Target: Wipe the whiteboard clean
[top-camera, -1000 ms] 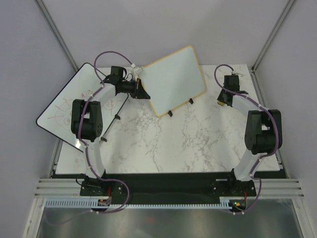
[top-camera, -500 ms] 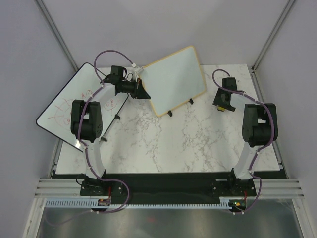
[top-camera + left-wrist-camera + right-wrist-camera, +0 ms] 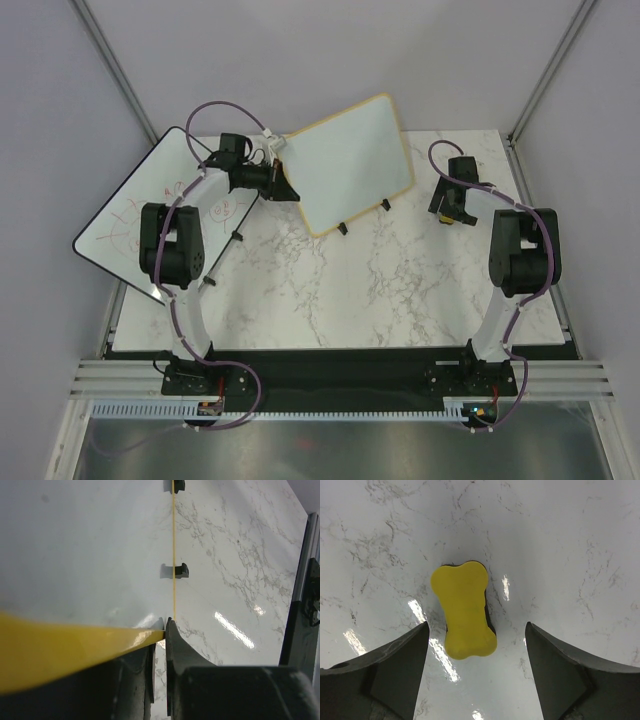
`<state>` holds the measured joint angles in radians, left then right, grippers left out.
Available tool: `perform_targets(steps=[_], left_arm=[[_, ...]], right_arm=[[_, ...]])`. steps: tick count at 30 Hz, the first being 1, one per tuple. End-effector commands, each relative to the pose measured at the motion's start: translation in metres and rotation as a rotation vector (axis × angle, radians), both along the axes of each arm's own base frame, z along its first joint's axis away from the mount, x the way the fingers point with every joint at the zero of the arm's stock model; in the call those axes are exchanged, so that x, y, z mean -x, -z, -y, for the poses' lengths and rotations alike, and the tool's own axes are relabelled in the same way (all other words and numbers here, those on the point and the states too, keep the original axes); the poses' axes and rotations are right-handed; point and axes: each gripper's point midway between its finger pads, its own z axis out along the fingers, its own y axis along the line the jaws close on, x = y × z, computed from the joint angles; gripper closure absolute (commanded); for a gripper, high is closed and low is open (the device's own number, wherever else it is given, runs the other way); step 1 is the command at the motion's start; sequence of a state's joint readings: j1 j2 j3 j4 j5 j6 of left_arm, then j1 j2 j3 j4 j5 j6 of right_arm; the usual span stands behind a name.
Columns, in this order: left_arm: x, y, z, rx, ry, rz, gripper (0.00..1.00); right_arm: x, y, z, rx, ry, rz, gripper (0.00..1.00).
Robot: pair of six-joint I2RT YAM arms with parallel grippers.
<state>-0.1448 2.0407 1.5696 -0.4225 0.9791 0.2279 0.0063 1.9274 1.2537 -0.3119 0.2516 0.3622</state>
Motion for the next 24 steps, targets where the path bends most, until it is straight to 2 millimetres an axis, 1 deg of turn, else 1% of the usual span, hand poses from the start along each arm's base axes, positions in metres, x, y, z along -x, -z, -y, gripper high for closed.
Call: perform_targets(steps=[1,2,4,5,6,7,9,10,13,21,24], left_arm=[[0.003,-0.002,-0.014,-0.072,0.023,0.107,0.95],[0.004,0.001,-0.015,-0.076,0.024,0.106,0.94],[0.004,0.005,-0.015,-0.079,0.024,0.097,0.88],[0.001,0.003,-0.014,-0.076,0.02,0.097,0.85],[-0.001,0.006,-0.015,-0.076,0.014,0.086,0.83],[-0.003,0.003,-0.012,-0.064,0.016,0.082,0.78],[-0.004,0.004,-0.011,-0.058,0.017,0.076,0.7],[-0.006,0.007,-0.011,-0.056,0.017,0.07,0.62],[-0.01,0.008,-0.011,-0.061,0.01,0.067,0.53],[-0.009,0.005,-0.011,-0.059,0.015,0.084,0.53],[-0.007,0.003,-0.012,-0.064,0.018,0.095,0.5]], right_arm=[[-0.009,-0.027,0.001,0.006,-0.003,0.067,0.16],[-0.008,-0.026,0.0,0.002,-0.004,0.067,0.16],[-0.008,-0.026,0.001,0.007,-0.002,0.068,0.16],[-0.007,-0.026,0.002,0.008,0.001,0.069,0.15],[-0.007,-0.026,0.002,0.01,0.002,0.069,0.15],[-0.008,-0.026,0.001,0.007,0.0,0.07,0.15],[-0.008,-0.025,0.0,0.001,-0.002,0.07,0.15],[-0.008,-0.024,0.0,0.003,-0.002,0.067,0.15],[-0.007,-0.024,0.001,0.005,0.0,0.067,0.14],[-0.008,-0.024,0.0,0.003,-0.002,0.07,0.14],[-0.008,-0.025,0.001,0.004,-0.001,0.075,0.14]])
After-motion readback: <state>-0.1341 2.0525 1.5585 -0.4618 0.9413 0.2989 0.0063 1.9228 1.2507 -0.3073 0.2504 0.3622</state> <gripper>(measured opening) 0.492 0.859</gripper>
